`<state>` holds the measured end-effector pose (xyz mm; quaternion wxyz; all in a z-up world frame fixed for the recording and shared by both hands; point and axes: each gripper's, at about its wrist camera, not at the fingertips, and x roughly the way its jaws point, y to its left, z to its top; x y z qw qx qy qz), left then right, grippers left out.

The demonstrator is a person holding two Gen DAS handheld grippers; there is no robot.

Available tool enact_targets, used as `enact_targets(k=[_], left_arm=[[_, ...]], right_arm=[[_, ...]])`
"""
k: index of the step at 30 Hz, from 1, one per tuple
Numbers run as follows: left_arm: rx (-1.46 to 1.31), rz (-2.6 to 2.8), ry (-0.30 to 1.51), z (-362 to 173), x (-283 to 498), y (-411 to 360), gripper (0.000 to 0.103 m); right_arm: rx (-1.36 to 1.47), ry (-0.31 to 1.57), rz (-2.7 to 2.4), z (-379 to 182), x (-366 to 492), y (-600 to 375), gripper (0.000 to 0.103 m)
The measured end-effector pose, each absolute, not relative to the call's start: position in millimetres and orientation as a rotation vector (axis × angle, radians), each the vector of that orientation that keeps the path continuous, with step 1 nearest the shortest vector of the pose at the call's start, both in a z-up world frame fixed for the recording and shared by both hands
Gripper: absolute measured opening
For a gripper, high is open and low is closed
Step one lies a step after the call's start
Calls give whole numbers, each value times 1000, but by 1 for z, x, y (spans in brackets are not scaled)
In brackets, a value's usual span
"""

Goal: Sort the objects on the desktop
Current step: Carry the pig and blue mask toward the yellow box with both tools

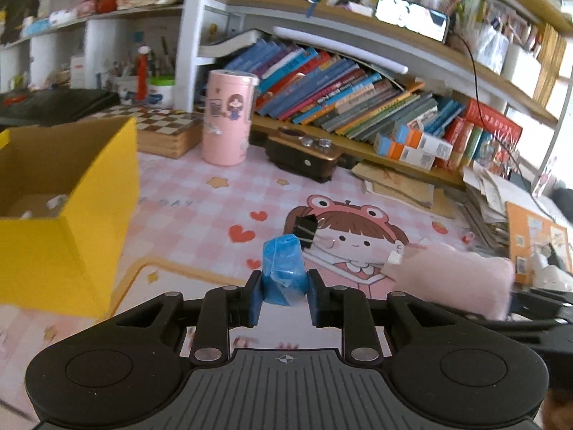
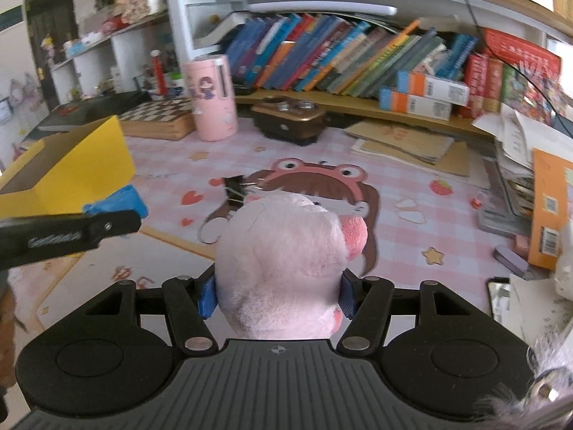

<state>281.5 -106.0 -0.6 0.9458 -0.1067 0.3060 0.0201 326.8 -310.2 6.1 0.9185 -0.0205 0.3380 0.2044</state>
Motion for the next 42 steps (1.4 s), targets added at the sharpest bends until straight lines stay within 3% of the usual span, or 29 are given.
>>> enact_targets(k=[18,42], left_arm=[[-269,141,593,9,199,-41,24],[-315,122,556,11,95,68,24]], right_arm=[[-76,719,576,16,287,-227,59],[-131,706,582,23,170,-109,59]])
